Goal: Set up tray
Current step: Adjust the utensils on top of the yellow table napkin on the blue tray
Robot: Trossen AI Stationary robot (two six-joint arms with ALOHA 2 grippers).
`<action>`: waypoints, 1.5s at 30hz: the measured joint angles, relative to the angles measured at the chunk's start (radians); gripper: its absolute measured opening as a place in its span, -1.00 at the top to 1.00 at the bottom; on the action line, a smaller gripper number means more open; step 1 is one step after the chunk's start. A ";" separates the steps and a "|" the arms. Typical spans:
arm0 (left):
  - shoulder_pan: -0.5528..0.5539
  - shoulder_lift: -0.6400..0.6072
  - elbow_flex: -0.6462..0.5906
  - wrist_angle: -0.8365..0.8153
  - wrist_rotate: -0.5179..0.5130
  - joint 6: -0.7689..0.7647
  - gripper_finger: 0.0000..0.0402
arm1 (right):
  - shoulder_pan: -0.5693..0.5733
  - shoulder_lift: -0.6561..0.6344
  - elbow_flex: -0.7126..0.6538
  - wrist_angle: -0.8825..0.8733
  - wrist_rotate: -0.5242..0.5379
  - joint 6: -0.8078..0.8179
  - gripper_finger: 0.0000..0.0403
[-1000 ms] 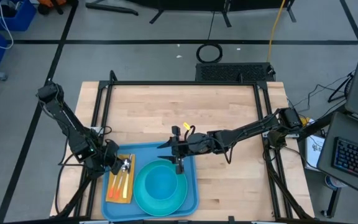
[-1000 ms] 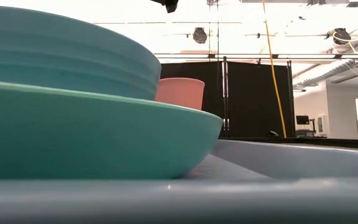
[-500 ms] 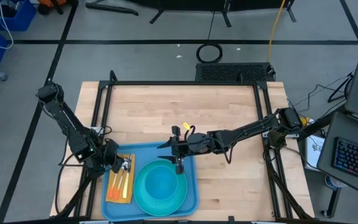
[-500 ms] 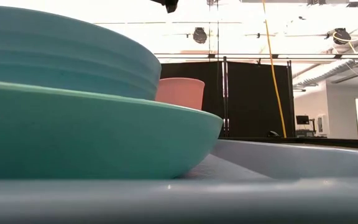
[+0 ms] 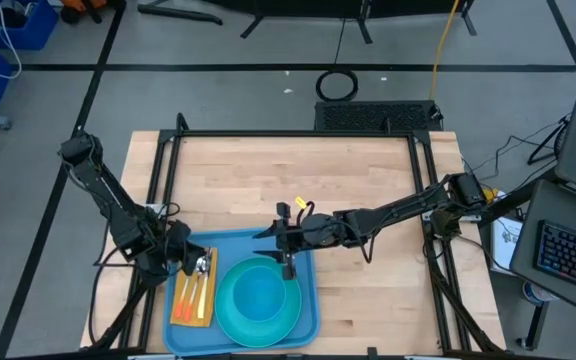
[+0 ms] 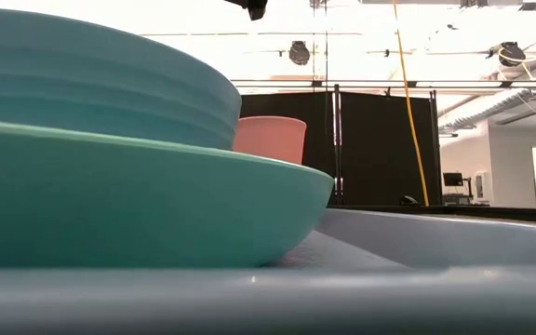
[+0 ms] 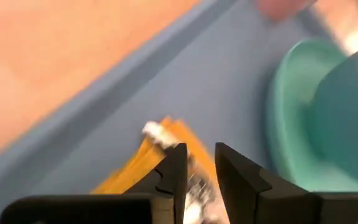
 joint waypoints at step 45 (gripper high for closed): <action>-0.413 -0.045 0.021 0.909 -0.713 1.523 0.58 | -0.263 0.456 0.590 -0.351 -0.633 0.253 0.44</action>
